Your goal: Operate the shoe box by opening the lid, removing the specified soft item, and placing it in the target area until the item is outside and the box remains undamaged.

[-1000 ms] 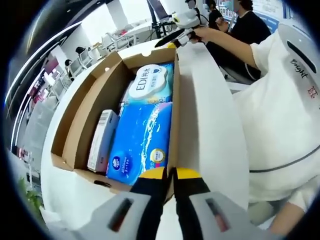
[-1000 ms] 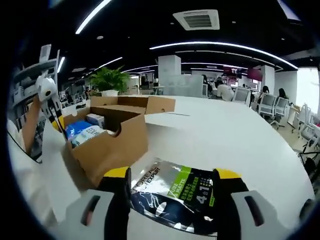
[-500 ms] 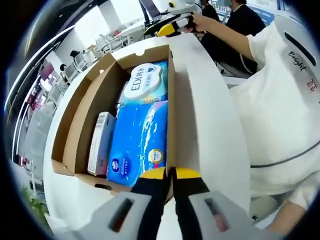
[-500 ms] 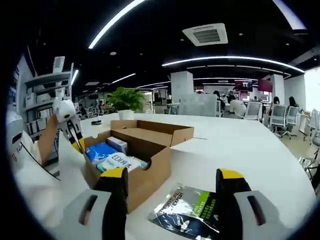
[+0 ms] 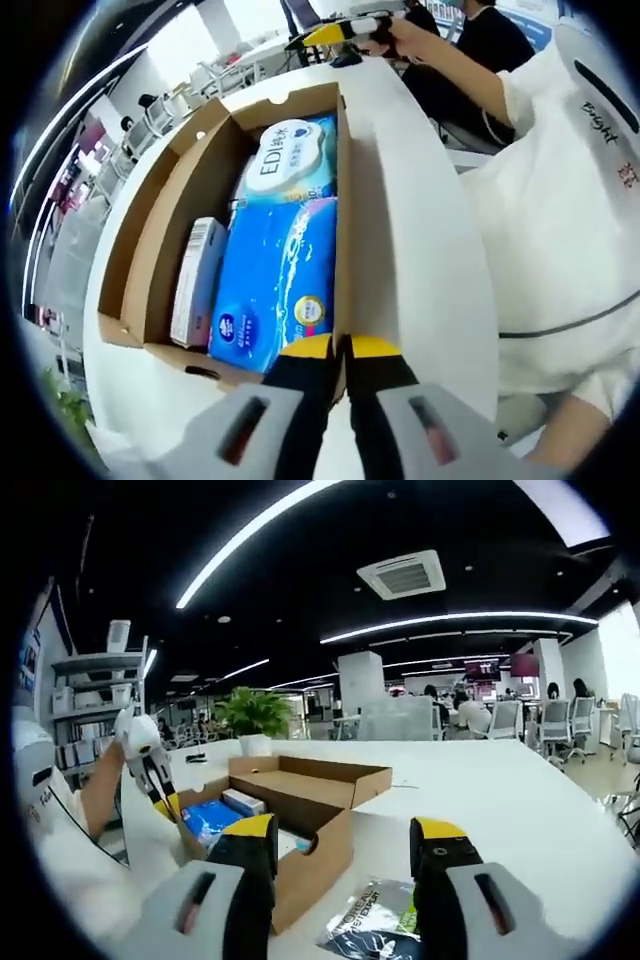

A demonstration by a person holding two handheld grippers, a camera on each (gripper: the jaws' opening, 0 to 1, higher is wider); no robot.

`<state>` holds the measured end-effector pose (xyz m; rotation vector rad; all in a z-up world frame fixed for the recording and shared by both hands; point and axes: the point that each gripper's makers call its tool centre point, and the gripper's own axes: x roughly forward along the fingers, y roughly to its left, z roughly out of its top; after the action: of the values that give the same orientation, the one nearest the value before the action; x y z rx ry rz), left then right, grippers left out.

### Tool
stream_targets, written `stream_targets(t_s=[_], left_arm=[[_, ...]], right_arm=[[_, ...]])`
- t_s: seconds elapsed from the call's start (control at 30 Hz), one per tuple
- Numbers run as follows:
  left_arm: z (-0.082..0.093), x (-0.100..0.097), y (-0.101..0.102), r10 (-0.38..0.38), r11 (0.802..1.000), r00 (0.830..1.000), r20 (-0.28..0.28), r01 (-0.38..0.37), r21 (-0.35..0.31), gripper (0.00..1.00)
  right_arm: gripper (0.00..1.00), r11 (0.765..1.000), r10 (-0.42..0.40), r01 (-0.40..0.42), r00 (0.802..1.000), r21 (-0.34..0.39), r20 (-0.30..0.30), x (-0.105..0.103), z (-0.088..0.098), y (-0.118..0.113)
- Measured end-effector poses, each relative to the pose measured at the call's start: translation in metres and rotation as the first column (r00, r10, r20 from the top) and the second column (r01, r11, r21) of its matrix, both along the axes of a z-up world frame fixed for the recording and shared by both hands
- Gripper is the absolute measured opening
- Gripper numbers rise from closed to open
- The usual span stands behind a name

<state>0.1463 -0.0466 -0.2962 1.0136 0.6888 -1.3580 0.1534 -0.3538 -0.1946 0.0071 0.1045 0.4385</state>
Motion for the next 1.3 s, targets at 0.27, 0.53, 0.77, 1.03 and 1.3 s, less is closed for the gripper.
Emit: stream_targets(t_s=[0.27, 0.53, 0.77, 1.03, 1.3], left_arm=[[-0.004, 0.001, -0.001, 0.026, 1.000, 0.999, -0.042, -0.026, 0.007, 0.04], [-0.005, -0.001, -0.001, 0.009, 0.999, 0.999, -0.054, -0.007, 0.032, 0.02], [-0.005, -0.003, -0.001, -0.036, 0.999, 0.998, -0.045, 0.037, 0.021, 0.02], [-0.004, -0.001, -0.002, -0.016, 0.999, 0.999, -0.041, 0.017, 0.028, 0.02], [-0.005, -0.001, -0.002, -0.029, 0.999, 0.999, -0.045, 0.029, 0.014, 0.02]], right_arm=[[0.53, 0.979, 0.145, -0.143, 0.989, -0.144, 0.003, 0.000, 0.021, 0.016], [0.58, 0.875, 0.390, -0.383, 0.920, -0.297, -0.038, 0.006, 0.039, 0.054], [0.55, 0.816, 0.448, -0.455, 0.888, -0.357, -0.106, 0.014, 0.049, 0.065], [0.57, 0.765, 0.507, -0.522, 0.849, -0.378, -0.148, 0.015, 0.061, 0.071], [0.60, 0.714, 0.544, -0.594, 0.804, -0.371, -0.241, 0.022, 0.048, 0.092]])
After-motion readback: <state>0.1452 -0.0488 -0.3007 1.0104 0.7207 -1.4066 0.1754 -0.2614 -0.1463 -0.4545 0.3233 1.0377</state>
